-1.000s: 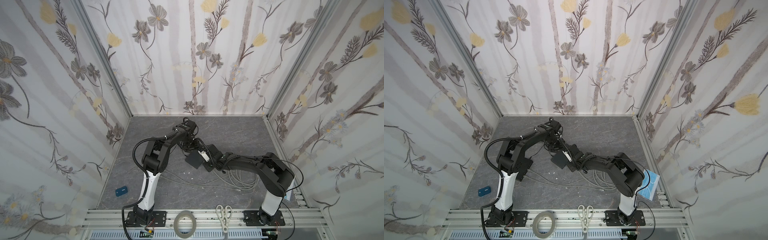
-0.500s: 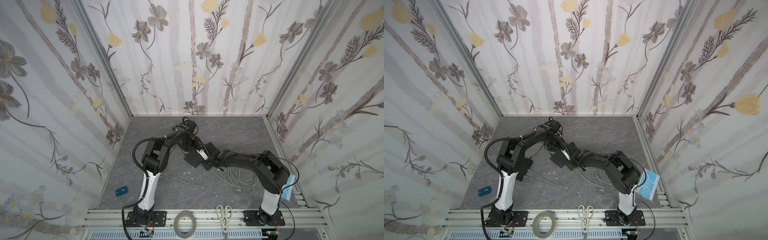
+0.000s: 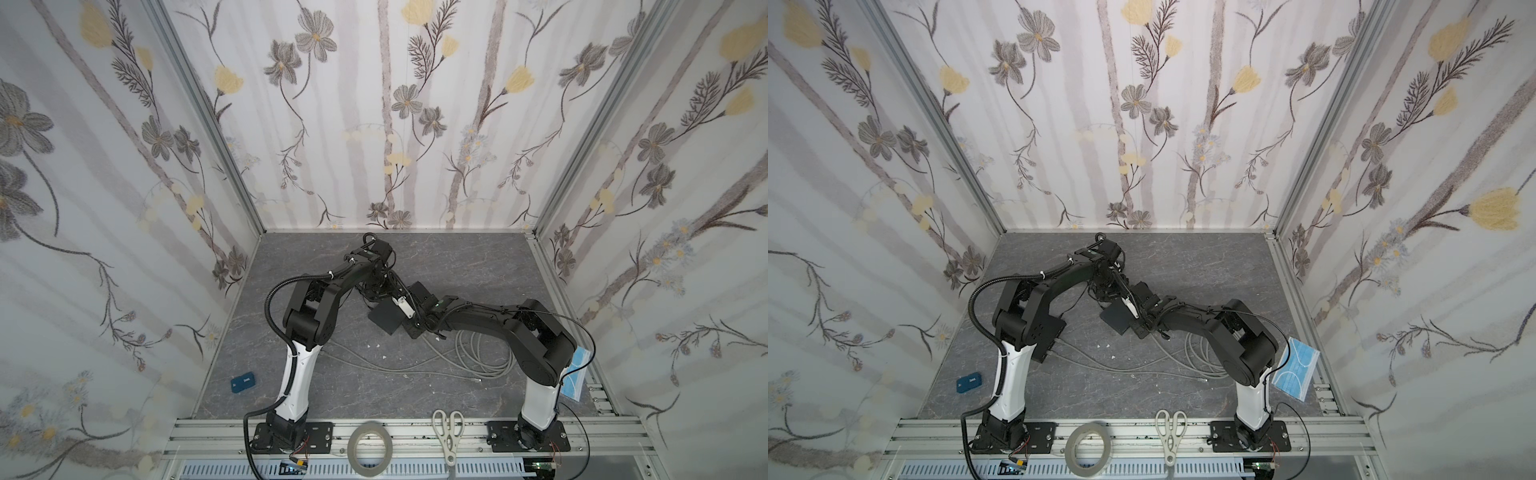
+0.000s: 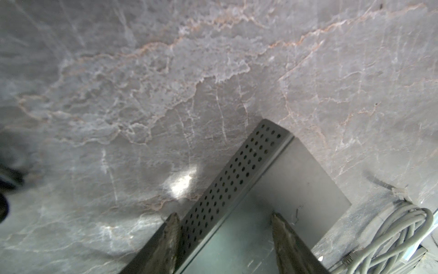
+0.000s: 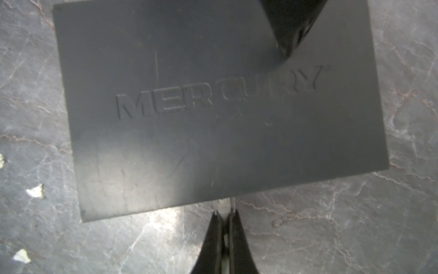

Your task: Insert the plug into the switch port

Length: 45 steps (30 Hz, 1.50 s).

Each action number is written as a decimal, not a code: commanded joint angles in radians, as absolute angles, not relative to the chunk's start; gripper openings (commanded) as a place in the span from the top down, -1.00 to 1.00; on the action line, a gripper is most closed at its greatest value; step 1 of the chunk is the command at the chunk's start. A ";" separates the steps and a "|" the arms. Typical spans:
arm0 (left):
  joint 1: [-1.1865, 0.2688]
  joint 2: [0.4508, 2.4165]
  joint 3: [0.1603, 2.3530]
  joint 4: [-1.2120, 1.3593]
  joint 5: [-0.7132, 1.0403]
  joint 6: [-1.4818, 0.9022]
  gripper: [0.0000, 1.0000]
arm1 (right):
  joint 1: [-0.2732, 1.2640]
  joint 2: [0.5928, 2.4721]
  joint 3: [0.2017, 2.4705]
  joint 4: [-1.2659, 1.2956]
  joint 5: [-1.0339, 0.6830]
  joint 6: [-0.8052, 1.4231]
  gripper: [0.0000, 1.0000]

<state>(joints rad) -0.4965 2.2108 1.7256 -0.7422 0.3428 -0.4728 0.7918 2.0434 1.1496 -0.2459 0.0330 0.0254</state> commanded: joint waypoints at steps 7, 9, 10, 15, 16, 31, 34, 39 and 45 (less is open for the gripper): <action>-0.530 2.197 1.712 -0.785 0.570 -0.484 -0.25 | 0.792 2.054 1.204 0.024 -0.005 -0.015 1.00; -0.533 2.196 1.711 -0.784 0.574 -0.485 -0.25 | 0.790 2.048 1.207 0.040 -0.001 -0.024 1.00; -0.532 2.195 1.710 -0.782 0.575 -0.486 -0.25 | 0.790 2.045 1.207 0.050 0.001 -0.028 1.00; -0.535 2.191 1.707 -0.778 0.580 -0.489 -0.25 | 0.787 2.037 1.213 0.093 0.004 -0.044 1.00; -0.537 2.191 1.706 -0.777 0.582 -0.490 -0.25 | 0.787 2.041 1.218 0.097 0.003 -0.046 1.00; -0.560 2.166 1.634 -0.663 0.671 -0.577 -0.24 | 0.784 2.077 1.267 0.080 0.005 -0.044 1.00; -0.562 2.164 1.620 -0.638 0.707 -0.597 -0.24 | 0.783 2.073 1.267 0.083 0.014 -0.046 1.00; -0.566 2.156 1.602 -0.603 0.761 -0.625 -0.24 | 0.780 2.055 1.250 0.105 0.021 -0.053 1.00; -0.563 2.141 1.591 -0.589 0.773 -0.637 -0.24 | 0.779 2.016 1.215 0.143 0.029 -0.066 1.00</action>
